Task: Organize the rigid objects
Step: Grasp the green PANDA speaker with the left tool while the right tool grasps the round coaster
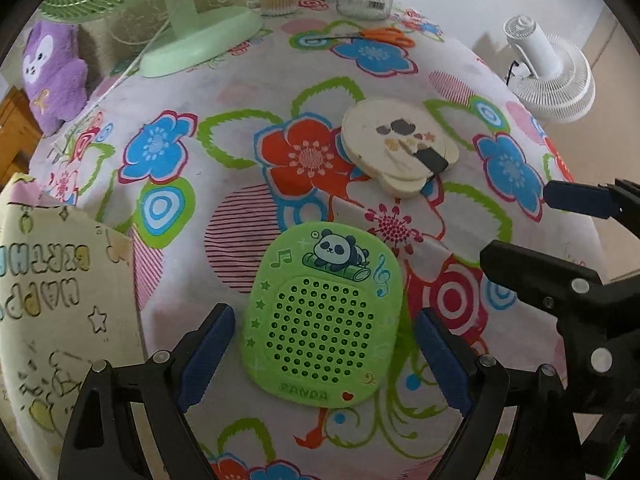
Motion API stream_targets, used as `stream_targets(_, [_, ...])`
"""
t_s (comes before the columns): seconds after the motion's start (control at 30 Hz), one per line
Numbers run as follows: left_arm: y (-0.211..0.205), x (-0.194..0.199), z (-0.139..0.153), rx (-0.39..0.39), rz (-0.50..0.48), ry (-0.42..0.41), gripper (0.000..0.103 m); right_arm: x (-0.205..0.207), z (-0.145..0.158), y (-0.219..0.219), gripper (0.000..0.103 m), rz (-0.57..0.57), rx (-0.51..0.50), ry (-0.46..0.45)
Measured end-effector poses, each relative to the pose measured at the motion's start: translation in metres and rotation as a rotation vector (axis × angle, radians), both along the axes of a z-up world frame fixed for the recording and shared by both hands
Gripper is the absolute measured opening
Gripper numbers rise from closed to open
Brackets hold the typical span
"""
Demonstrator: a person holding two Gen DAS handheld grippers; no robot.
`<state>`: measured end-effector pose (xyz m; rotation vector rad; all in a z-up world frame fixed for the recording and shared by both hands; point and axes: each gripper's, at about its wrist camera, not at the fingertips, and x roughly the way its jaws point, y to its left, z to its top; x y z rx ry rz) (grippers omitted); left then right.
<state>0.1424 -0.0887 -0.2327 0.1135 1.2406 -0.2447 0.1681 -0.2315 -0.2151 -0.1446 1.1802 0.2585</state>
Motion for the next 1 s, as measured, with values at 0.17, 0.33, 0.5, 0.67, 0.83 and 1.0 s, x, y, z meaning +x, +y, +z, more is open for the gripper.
stream_targets(0.17, [-0.002,-0.002,0.001,0.007,-0.039,-0.027,0.088,0.005,-0.006,0.004,0.089,0.005,-0.013,0.008])
stream_targets(0.33, [-0.004,-0.005,0.002,0.009,-0.042,-0.032,0.078,0.011,-0.009,0.010,0.089,0.027,-0.027,0.010])
stream_targets(0.5, [-0.003,-0.004,0.004,0.008,-0.013,-0.014,0.078,0.021,-0.009,0.018,0.089,0.047,-0.020,0.004])
stream_targets(0.67, [0.000,0.005,0.007,-0.006,0.031,-0.011,0.078,0.036,-0.010,0.024,0.089,0.061,-0.018,-0.008])
stream_targets(0.83, [0.003,0.019,0.010,-0.009,0.071,-0.021,0.078,0.050,-0.012,0.028,0.089,0.077,-0.024,-0.018])
stream_targets(1.0, [0.008,0.032,0.007,-0.018,0.116,-0.007,0.078,0.063,-0.016,0.031,0.089,0.084,-0.027,-0.021])
